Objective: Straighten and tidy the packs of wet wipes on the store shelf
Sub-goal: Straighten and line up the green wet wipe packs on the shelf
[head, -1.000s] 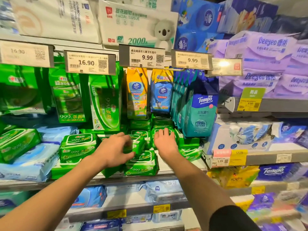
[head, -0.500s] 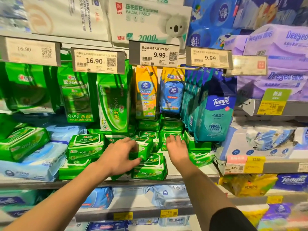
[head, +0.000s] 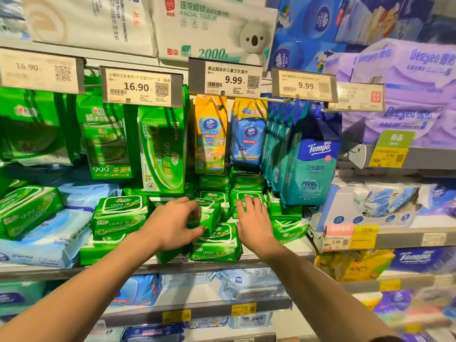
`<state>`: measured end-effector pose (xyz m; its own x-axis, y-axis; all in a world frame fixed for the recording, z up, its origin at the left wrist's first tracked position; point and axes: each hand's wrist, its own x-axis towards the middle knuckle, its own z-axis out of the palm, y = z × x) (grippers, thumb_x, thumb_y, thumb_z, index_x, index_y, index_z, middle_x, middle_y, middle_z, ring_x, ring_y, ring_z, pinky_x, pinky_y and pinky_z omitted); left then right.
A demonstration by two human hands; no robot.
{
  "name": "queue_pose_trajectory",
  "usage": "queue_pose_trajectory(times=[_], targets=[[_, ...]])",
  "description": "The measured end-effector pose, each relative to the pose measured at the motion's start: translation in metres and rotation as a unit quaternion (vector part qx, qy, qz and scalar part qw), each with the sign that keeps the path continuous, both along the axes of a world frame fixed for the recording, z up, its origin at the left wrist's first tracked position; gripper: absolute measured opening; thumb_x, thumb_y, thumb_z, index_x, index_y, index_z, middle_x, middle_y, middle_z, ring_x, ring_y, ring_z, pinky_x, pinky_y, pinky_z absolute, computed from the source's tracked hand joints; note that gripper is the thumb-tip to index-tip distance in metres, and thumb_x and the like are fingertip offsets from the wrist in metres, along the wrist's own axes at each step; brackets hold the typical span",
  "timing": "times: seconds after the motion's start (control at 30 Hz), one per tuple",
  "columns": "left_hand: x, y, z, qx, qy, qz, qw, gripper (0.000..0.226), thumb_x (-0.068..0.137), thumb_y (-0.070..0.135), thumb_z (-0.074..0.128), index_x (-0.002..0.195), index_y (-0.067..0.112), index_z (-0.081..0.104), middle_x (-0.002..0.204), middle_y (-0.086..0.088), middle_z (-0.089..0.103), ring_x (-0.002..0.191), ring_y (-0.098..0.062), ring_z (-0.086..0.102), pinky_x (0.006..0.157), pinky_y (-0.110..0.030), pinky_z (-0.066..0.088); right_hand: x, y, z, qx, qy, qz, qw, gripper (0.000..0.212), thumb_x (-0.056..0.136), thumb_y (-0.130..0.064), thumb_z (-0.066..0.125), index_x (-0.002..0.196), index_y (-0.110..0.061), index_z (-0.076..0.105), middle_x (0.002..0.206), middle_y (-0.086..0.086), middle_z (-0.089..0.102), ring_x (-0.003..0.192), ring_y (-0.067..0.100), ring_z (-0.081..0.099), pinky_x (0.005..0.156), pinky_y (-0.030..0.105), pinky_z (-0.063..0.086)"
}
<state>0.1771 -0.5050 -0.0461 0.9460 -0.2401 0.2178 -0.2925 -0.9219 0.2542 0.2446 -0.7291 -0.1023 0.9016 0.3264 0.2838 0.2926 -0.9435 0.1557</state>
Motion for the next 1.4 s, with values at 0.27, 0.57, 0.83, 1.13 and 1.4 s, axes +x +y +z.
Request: queue_pose_trajectory(times=[0.27,0.57,0.83,1.13,1.4], targets=[[-0.007,-0.023,0.004,0.004,-0.005,-0.020,1.000,0.033,0.078,0.051,0.064,0.100,0.027,0.060,0.100,0.008,0.060,0.093,-0.015,0.059,0.082,-0.034,0.052,-0.023,-0.053,0.013,-0.071,-0.028,-0.045,0.996,0.077,0.094,-0.031,0.051,0.153,-0.006,0.009,0.162,0.019,-0.001,0.149,0.033,-0.001,0.109,0.048,0.031],[-0.014,-0.029,0.007,0.003,-0.006,-0.027,1.000,0.035,0.079,0.052,0.063,0.102,0.026,0.060,0.103,0.008,0.060,0.094,-0.014,0.060,0.083,-0.036,0.053,-0.053,-0.079,-0.019,0.364,-0.104,-0.231,0.896,0.069,0.075,-0.053,0.074,0.120,-0.008,0.048,0.122,0.015,0.043,0.116,0.031,0.039,0.099,0.047,0.036],[-0.021,-0.030,0.006,0.019,-0.004,-0.026,0.999,0.037,0.079,0.054,0.061,0.103,0.026,0.061,0.101,0.008,0.059,0.093,-0.015,0.060,0.081,-0.034,0.053,-0.017,-0.046,0.019,0.509,-0.055,-0.341,0.789,0.129,0.046,-0.069,0.084,0.140,0.000,0.027,0.137,0.019,0.037,0.129,0.036,0.032,0.106,0.048,0.029],[-0.024,-0.010,0.005,0.017,-0.008,-0.006,1.000,0.038,0.075,0.058,0.058,0.100,0.030,0.060,0.095,0.012,0.055,0.092,-0.015,0.060,0.081,-0.034,0.051,-0.004,-0.058,0.010,0.498,-0.054,-0.343,0.794,0.100,0.065,-0.047,0.084,0.137,0.002,0.035,0.143,0.018,0.041,0.135,0.034,0.032,0.107,0.051,0.025],[-0.014,-0.026,0.005,-0.002,-0.001,-0.026,1.000,0.035,0.077,0.054,0.061,0.100,0.028,0.060,0.102,0.008,0.059,0.095,-0.015,0.059,0.084,-0.035,0.052,-0.035,-0.100,-0.004,0.631,0.018,-0.131,0.764,0.067,0.061,-0.019,0.084,0.119,-0.030,0.052,0.117,-0.002,0.060,0.110,0.020,0.058,0.096,0.049,0.049]])
